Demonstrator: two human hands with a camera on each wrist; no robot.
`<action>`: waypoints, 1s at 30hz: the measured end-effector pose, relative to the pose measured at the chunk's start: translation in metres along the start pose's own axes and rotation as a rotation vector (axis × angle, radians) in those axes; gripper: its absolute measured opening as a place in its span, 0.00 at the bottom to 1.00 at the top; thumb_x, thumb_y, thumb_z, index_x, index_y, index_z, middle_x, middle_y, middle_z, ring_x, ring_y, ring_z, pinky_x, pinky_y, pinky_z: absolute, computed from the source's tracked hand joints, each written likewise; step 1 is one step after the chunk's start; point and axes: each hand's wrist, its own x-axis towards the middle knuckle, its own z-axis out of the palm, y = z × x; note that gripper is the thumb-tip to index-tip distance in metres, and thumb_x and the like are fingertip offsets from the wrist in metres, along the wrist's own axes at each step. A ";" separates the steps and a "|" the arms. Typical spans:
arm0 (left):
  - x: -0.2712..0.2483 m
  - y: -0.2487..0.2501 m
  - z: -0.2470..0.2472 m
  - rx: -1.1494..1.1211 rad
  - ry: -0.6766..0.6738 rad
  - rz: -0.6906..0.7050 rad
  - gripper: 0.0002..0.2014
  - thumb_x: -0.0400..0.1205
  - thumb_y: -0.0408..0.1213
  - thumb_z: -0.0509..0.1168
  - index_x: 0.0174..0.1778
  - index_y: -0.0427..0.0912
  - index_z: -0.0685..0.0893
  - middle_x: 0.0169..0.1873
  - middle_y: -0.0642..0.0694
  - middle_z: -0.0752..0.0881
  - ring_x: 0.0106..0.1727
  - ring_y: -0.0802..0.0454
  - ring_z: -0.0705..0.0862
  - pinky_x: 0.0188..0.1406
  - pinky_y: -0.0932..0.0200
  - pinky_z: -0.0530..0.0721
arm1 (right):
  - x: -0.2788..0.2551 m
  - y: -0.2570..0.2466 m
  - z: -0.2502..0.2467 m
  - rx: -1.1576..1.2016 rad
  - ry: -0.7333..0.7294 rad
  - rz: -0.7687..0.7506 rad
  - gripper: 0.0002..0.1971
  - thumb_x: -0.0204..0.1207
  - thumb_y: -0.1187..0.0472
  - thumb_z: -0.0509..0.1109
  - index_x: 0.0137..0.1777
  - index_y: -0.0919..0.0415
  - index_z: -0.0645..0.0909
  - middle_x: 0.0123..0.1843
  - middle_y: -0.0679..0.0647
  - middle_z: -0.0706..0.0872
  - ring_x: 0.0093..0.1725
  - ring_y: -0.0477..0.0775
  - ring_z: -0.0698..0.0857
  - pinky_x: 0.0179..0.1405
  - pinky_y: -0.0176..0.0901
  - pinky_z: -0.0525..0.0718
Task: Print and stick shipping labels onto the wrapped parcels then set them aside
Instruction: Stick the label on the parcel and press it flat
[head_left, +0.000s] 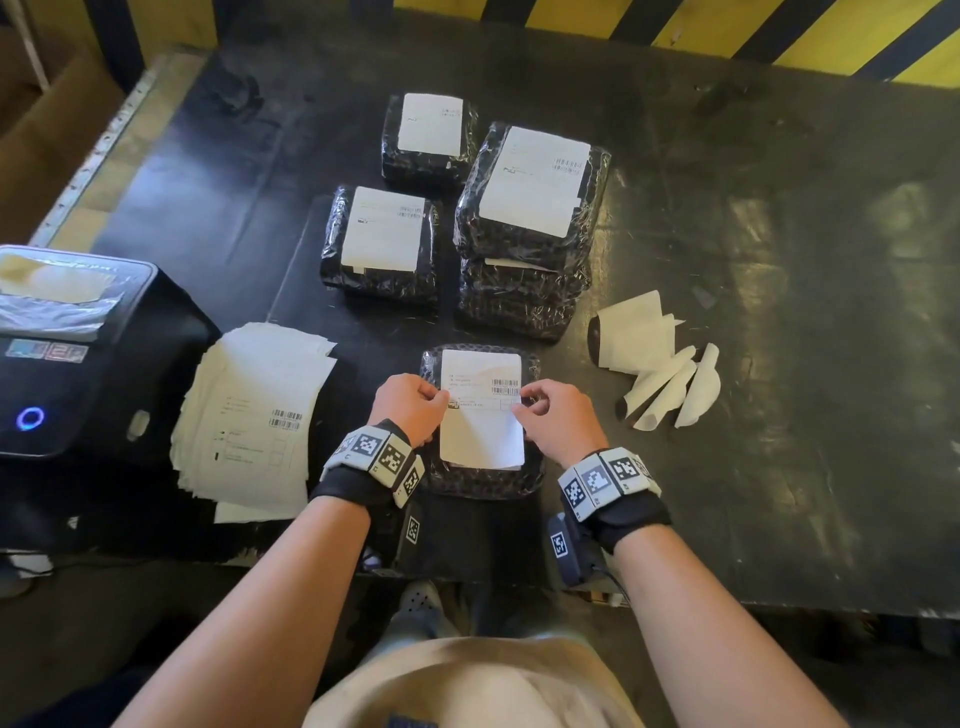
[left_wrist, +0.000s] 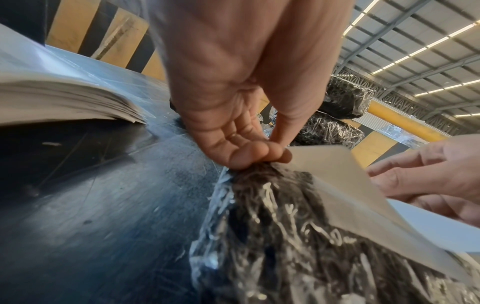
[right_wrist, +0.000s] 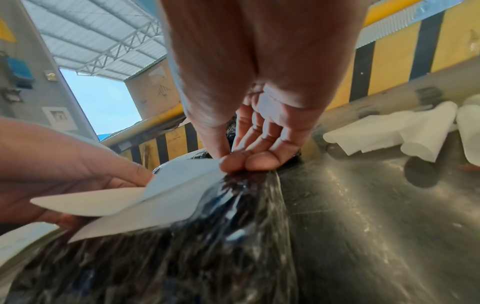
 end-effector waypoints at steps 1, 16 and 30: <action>0.000 0.000 0.000 0.002 -0.001 -0.001 0.10 0.84 0.42 0.64 0.38 0.44 0.82 0.36 0.44 0.88 0.26 0.56 0.83 0.26 0.66 0.78 | 0.000 0.001 0.001 0.001 0.000 0.001 0.12 0.79 0.56 0.70 0.61 0.54 0.83 0.37 0.48 0.88 0.43 0.47 0.87 0.50 0.48 0.88; 0.007 0.005 -0.003 0.122 -0.051 -0.025 0.12 0.83 0.45 0.65 0.42 0.40 0.84 0.38 0.45 0.87 0.26 0.57 0.81 0.23 0.67 0.74 | 0.013 -0.007 -0.014 -0.446 -0.054 0.002 0.12 0.73 0.40 0.71 0.50 0.41 0.75 0.42 0.41 0.81 0.44 0.48 0.84 0.43 0.47 0.85; 0.029 0.012 -0.007 0.152 -0.044 -0.202 0.37 0.74 0.68 0.63 0.70 0.43 0.72 0.59 0.44 0.83 0.53 0.47 0.85 0.54 0.47 0.85 | 0.038 -0.018 0.020 -0.052 -0.079 0.127 0.33 0.78 0.39 0.64 0.80 0.43 0.60 0.82 0.53 0.57 0.74 0.60 0.73 0.69 0.56 0.78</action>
